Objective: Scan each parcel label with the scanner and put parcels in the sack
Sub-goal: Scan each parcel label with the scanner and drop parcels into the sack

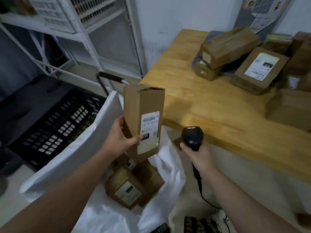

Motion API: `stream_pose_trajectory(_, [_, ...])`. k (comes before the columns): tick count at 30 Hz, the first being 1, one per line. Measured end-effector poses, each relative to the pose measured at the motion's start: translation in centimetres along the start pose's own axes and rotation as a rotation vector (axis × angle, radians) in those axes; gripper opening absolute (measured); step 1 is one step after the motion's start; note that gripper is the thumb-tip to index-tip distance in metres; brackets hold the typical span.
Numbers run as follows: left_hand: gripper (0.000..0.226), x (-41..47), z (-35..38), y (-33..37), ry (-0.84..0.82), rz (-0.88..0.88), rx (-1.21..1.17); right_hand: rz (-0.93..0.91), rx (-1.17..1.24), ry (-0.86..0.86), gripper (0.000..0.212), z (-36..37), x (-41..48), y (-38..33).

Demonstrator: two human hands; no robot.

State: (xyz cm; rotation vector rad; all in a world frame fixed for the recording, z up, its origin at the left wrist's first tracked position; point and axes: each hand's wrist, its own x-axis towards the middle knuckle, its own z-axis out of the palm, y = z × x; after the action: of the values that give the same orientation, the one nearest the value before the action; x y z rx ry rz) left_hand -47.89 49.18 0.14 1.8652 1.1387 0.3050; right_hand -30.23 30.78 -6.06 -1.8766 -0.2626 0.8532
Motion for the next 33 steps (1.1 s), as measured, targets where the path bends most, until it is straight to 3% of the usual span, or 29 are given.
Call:
stream_pose_trajectory(4, [0.102,-2.1,-0.7,-5.9,-0.093,-0.008,0.279,0.017,-0.101,-0.066,0.049,4.1,-0.5,3.8])
stream_pose_trajectory(9, [0.105,-3.5,0.1,-12.1,-0.077,-0.035,0.756,-0.061,-0.197,-0.045,0.058,7.3,0.4,6.2])
stream_pose_trajectory(13, [0.104,-3.0,0.1,-14.1,-0.133,-0.163,0.924,0.009,-0.497,0.161,0.033,7.4,1.9,7.0])
stream_pose_trajectory(16, [0.098,-2.4,0.2,-14.1,-0.163,-0.230,1.038,-0.052,-0.233,0.424,0.018,6.3,1.1,7.5])
stream_pose_trajectory(18, [0.096,-1.6,0.2,-13.6,-0.192,-0.298,1.017,-0.105,-0.070,0.489,0.011,5.5,-0.6,7.2])
stream_pose_trajectory(20, [0.093,0.2,0.6,-13.0,-0.200,-0.367,0.926,-0.097,0.060,0.470,0.032,4.8,-2.5,6.0])
stream_pose_trajectory(24, [0.086,4.7,2.6,-12.5,-0.218,-0.509,0.576,-0.144,0.047,0.431,0.040,4.6,-4.1,4.2])
stream_pose_trajectory(28, [0.080,6.6,5.2,-12.0,-0.188,-0.482,0.371,-0.149,0.059,0.318,0.045,4.9,-4.0,4.1])
stream_pose_trajectory(31, [0.070,6.6,6.5,-10.6,-0.367,-0.363,0.320,-0.203,0.019,0.250,0.046,5.4,-3.4,3.6])
stream_pose_trajectory(33, [0.066,6.2,6.9,-10.2,-0.573,-0.312,0.458,-0.240,0.016,0.262,0.045,5.9,-3.2,3.5])
